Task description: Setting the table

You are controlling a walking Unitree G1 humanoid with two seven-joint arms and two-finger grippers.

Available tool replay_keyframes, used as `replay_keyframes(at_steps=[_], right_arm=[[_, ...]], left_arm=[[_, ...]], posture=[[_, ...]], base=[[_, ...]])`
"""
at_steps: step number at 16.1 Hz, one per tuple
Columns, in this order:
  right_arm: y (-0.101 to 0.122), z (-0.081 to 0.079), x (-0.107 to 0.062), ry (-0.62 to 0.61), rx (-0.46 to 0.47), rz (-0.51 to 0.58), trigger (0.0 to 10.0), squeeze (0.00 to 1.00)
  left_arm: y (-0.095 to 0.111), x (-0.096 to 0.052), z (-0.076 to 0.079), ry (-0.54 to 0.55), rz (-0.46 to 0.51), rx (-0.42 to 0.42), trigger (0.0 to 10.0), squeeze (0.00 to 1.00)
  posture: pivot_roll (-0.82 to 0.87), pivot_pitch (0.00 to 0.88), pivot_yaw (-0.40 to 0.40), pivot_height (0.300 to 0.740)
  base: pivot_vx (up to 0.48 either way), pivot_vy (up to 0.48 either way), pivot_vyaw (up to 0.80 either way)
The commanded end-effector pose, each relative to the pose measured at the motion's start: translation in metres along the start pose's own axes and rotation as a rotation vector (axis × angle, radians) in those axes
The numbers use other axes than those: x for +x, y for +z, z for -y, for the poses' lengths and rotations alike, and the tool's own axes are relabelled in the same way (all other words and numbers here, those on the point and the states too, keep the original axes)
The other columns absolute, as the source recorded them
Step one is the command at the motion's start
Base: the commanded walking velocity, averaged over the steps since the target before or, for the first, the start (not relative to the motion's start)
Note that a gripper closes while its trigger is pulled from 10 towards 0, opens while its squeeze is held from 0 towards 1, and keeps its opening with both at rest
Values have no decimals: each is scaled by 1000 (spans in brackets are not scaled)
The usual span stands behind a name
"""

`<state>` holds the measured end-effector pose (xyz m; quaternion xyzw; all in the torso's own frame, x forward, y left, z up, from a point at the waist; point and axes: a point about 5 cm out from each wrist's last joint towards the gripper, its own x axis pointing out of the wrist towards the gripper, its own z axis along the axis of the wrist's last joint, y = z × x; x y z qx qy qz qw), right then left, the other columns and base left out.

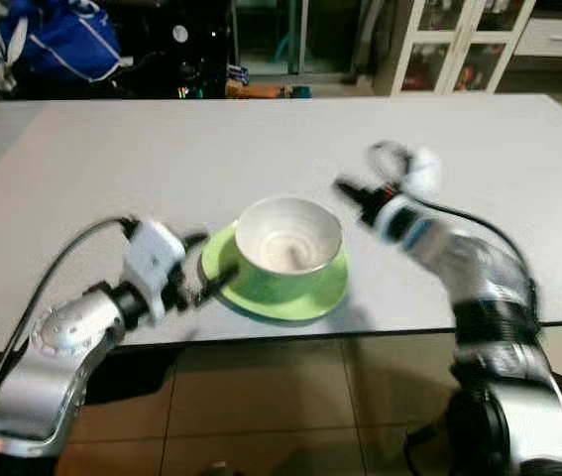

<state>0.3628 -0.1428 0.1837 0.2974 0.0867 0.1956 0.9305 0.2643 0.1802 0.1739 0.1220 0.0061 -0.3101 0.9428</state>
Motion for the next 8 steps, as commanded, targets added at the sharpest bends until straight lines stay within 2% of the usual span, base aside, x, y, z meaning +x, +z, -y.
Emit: replay_keyframes(at_steps=[1,2,3,5,6,7,8], right_arm=[[28,-10,-10,28,-71,167,10000,0],[36,-14,-20,25,-113,230,10000,0],[39,-23,-31,44,-197,266,10000,0],[36,-32,-44,48,-276,283,10000,0],[31,-42,-49,69,-341,276,10000,0],[20,-54,-54,106,-440,247,10000,0],[7,-61,-57,131,-484,216,10000,0]], left_arm=[[24,2,-11,110,92,22,10000,0],[34,7,-13,181,139,22,10000,0],[40,15,-9,230,154,23,10000,0],[45,25,-4,311,142,48,10000,0],[47,27,-4,381,134,68,10000,0],[43,30,-7,505,91,42,10000,0],[37,29,-9,593,67,90,10000,0]], posture=[[-30,0,-10,740],[-30,0,-10,740],[-36,0,-11,740],[-45,0,-7,740],[-50,0,-4,740],[-47,0,-7,740],[-47,0,-7,740]], base=[[0,0,0],[0,0,0],[0,0,0],[0,0,600],[0,0,800],[0,0,800],[0,0,800]])
